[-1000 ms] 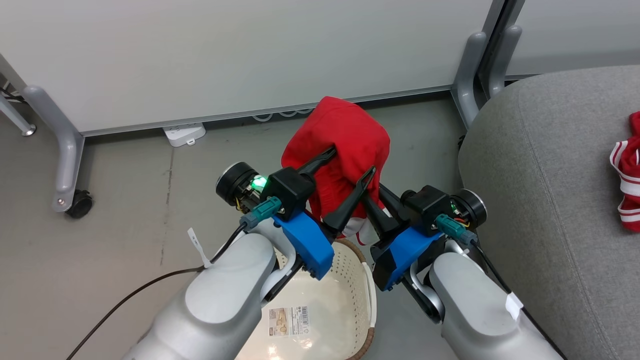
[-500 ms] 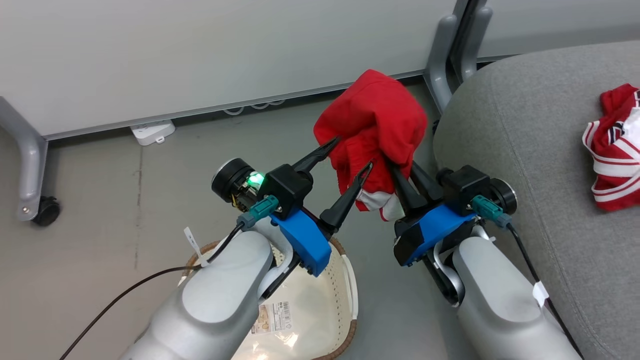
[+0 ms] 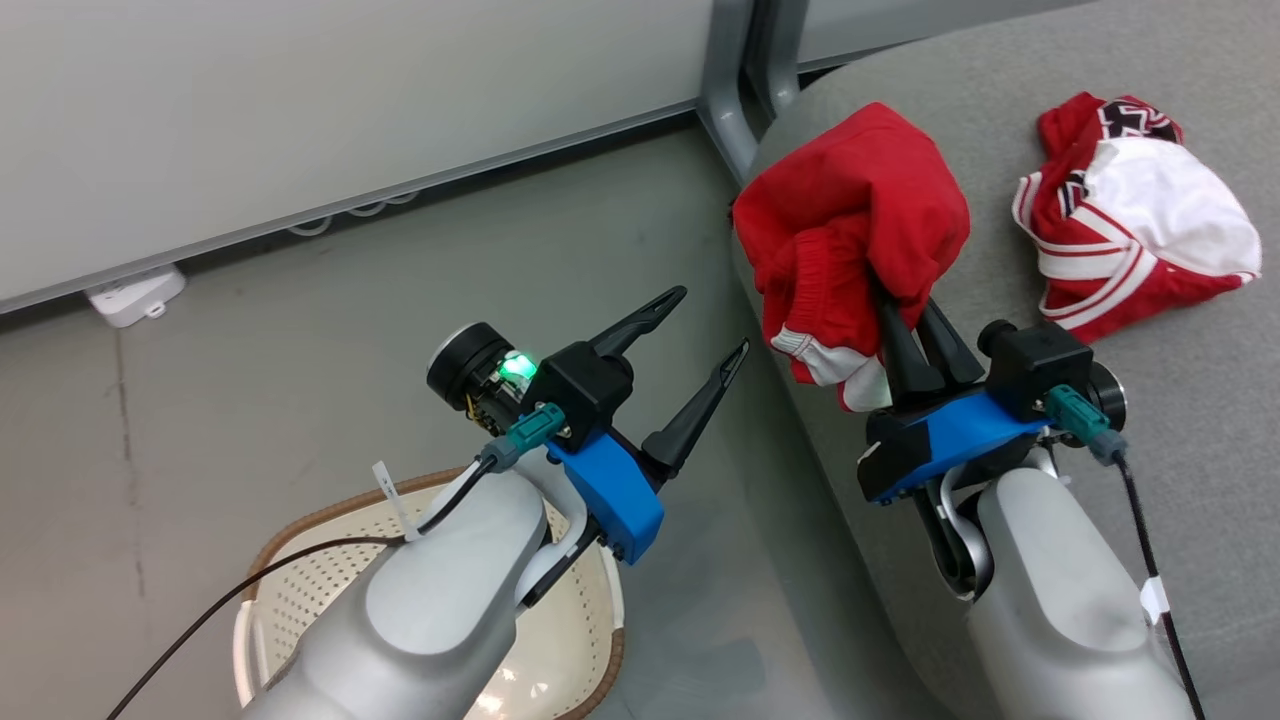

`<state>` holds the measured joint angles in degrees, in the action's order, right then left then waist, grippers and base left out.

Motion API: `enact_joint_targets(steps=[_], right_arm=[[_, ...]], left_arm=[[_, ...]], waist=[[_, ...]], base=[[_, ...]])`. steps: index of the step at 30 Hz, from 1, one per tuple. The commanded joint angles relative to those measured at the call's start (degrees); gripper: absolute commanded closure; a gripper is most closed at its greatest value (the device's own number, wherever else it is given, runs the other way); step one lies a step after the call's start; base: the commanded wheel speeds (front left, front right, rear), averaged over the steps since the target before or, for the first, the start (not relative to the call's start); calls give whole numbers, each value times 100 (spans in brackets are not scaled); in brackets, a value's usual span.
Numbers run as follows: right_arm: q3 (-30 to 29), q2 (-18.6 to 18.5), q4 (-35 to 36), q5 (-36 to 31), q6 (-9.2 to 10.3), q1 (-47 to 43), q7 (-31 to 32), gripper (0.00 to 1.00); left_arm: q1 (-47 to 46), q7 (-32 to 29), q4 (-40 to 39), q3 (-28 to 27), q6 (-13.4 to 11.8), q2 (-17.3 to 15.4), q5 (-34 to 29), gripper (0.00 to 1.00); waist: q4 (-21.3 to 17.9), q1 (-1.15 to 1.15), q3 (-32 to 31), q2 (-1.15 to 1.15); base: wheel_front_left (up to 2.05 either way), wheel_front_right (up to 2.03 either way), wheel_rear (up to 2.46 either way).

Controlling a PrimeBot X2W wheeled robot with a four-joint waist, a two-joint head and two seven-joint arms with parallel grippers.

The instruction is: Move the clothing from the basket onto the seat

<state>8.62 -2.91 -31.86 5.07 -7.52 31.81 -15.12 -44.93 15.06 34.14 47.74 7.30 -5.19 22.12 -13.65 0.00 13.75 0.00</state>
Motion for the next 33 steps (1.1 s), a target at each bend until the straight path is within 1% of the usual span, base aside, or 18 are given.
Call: enact_joint_targets(steps=[1,9,15,23,30,33], right_arm=[[-64,8,71,-11,5,-66,-4,100],[-630,7,367,-95,6,-332,-4,100],[-976,8,567,-92,5,-541,-4,100],[-1137,7,784,-28,5,-662,-4,100],[-1086,-15,1289,-265,6,-233,-5,100],[-1185,-205,1573,-303,6,111,-5,100]], left_arm=[[34,17,1,7,17,-58,-6,0],[-8,17,11,206,22,-33,8,0],[-61,17,21,383,26,10,41,0],[-147,17,41,542,24,-21,92,0],[-265,15,-12,537,14,-108,98,0],[-357,-3,-41,518,-4,-179,73,0]], waist=[[-269,0,85,0],[-870,0,224,0],[-1104,0,316,0],[-1145,0,443,0],[-1035,0,695,0],[-969,0,895,0]], base=[[0,0,0],[0,0,0],[0,0,0],[0,0,0],[0,0,0],[0,0,0]])
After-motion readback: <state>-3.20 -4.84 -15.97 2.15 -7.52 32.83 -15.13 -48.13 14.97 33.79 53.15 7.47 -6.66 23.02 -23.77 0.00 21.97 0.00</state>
